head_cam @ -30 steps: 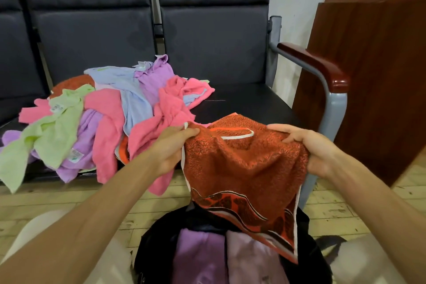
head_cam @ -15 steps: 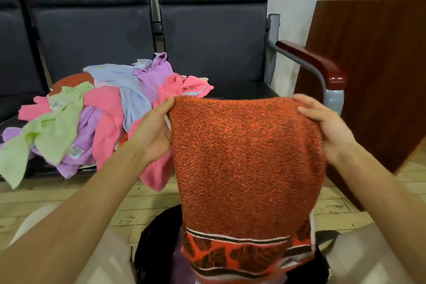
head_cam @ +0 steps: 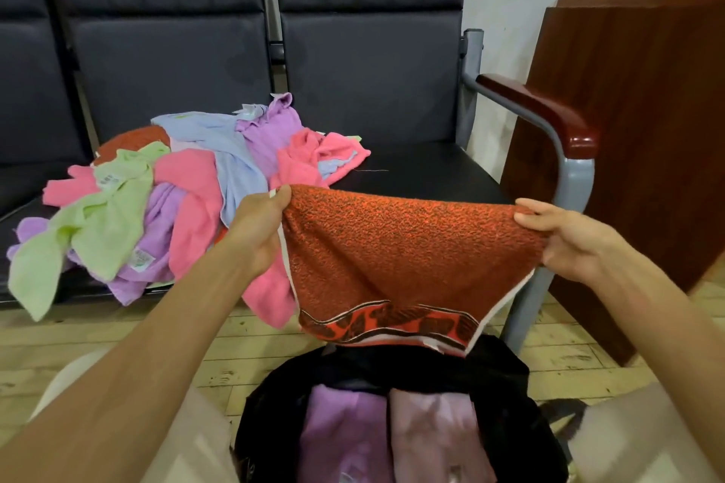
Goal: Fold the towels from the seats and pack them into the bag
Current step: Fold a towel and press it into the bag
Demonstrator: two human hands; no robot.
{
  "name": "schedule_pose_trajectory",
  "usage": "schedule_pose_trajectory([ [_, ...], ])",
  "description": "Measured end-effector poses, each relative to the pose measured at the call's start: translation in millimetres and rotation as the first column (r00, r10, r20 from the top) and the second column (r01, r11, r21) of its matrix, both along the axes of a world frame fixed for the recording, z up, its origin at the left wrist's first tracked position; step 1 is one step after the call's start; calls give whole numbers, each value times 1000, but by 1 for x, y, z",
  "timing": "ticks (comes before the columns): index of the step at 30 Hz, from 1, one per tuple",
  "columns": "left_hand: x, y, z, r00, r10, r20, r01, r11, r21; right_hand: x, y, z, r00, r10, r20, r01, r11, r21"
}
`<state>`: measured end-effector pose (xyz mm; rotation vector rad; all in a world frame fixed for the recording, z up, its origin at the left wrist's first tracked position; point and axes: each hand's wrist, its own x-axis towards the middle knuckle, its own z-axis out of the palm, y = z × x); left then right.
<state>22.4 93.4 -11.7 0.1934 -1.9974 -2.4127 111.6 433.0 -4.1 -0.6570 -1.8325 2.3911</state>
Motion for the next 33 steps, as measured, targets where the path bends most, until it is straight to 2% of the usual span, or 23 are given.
schedule_pose_trajectory([
  [1,-1,0,1,1000,1,2,-1,1000,6,0,0,-1,999,-13,-30,16,993,120],
  [2,-2,-1,2,1000,-16,8,16,1000,17,1,-1,-4,998,-24,-59,44,930,366],
  [3,-3,-1,3,999,-45,18,45,999,19,1,-2,-7,996,-44,-73,82,739,669],
  [4,-3,-2,3,996,-81,25,81,997,0,-1,-1,-11,996,-44,-83,94,474,875],
  [5,-4,-3,3,994,-107,24,107,994,-31,-3,-1,-15,996,-34,-82,88,277,957],
  [7,-5,-4,0,993,-116,9,116,990,-81,-5,-1,-18,998,-40,-44,51,204,978],
  [9,-5,-4,-3,996,-87,-7,86,993,-82,-6,1,-20,996,-91,-23,46,258,965],
  [10,-6,-5,-3,998,-60,-17,59,996,-66,-7,1,-20,991,-124,-42,88,389,917],
  [11,-6,-5,-3,999,-28,-25,27,999,-36,-7,1,-18,987,-156,-35,124,608,784],
  [12,-8,-6,-2,1000,5,-24,-5,1000,-3,-7,-1,-16,989,-147,0,124,832,541],
  [13,-9,-7,-2,999,32,-17,-31,999,33,-7,-3,-13,995,-99,30,88,961,261],
  [14,-9,-8,-1,999,49,-9,-49,997,55,-6,-4,-11,999,-51,17,50,997,67],
  [16,-10,-10,0,998,64,0,-64,995,75,-9,-1,-9,995,-51,-82,39,989,-142],
  [18,-10,-10,-2,996,90,8,-91,993,79,-10,-2,-10,976,-92,-197,80,994,-68],
  [19,-11,-10,-3,994,106,11,-107,992,72,-11,-2,-13,965,-110,-239,144,981,131],
  [20,-12,-9,-5,992,123,-1,-123,992,43,-12,-3,-17,958,-115,-261,220,880,420],
  [21,-14,-10,-8,989,146,-35,-146,989,-21,-13,-2,-22,953,-110,-281,273,713,646],
  [22,-14,-10,-10,983,158,-89,-169,977,-130,-16,-2,-26,948,-101,-301,300,599,742],
  [23,-14,-10,-12,975,159,-157,-196,945,-260,-19,-1,-29,946,-100,-307,305,592,746],
  [25,-11,-9,-16,954,131,-270,-251,840,-480,-22,-1,-29,941,-126,-314,303,728,615],
  [26,-9,-8,-18,943,130,-307,-278,816,-506,-23,0,-27,937,-155,-314,305,800,517],
  [28,-6,-6,-21,933,156,-325,-296,846,-443,-23,1,-21,927,-216,-305,327,865,381],
  [33,-2,8,3,978,72,-196,-123,957,-261,-25,4,0,891,-302,-339,396,882,256],
])
